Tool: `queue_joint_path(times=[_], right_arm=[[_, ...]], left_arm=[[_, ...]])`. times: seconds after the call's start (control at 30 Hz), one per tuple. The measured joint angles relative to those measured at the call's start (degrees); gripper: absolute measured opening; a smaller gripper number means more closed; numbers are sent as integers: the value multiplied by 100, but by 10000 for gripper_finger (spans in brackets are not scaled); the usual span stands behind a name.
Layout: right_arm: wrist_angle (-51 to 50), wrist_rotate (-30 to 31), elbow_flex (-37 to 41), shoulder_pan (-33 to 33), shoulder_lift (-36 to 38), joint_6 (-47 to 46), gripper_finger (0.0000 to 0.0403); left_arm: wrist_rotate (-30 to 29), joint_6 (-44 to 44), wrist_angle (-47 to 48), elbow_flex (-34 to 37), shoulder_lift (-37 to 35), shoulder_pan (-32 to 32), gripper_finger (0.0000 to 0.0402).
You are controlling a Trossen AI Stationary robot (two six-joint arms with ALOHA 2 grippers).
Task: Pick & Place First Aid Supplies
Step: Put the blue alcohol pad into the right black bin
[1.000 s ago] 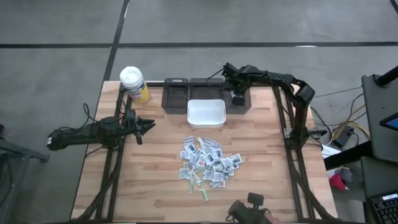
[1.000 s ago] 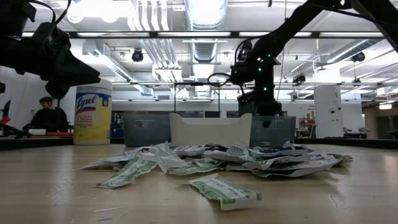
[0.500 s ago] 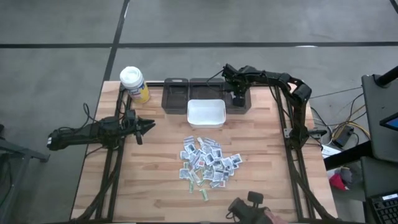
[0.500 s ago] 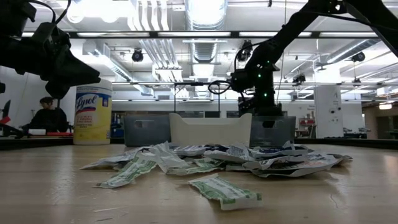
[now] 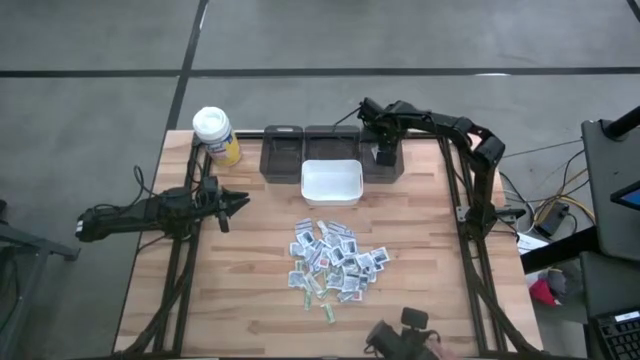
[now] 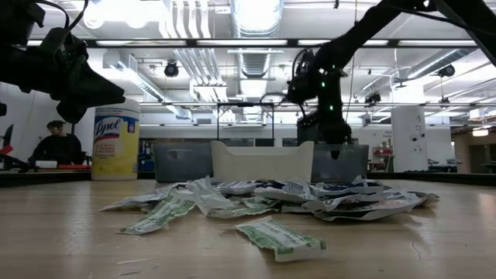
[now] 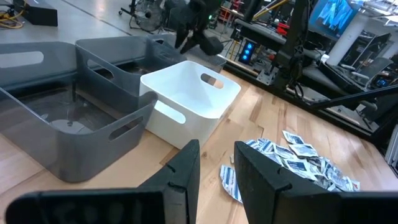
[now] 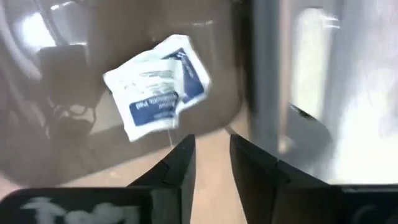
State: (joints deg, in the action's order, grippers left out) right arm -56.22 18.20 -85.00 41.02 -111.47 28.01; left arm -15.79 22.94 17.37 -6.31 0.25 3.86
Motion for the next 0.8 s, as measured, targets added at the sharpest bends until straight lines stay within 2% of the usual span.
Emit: queue_joint_path(times=[0.13,0.33,0.43,0.63,0.8], right_arm=[[-566,-443,-292,-223,388,-484,107],[-872,-1945,-342,-591,1357,-1611,97],[-961,-2478,-273,-772,1851,-2231,91],[-996,-2643,-211,-1181,2690,-3396,82],[-994,-2641,-211,-1554,3213,-3920,74]], left_arm=[[0,-31,-2,0,0,0,94],[-4,-59,0,0,0,2,94],[-4,-61,0,0,0,2,94],[-4,-72,-1,0,0,2,94],[-4,-72,0,0,0,2,94]])
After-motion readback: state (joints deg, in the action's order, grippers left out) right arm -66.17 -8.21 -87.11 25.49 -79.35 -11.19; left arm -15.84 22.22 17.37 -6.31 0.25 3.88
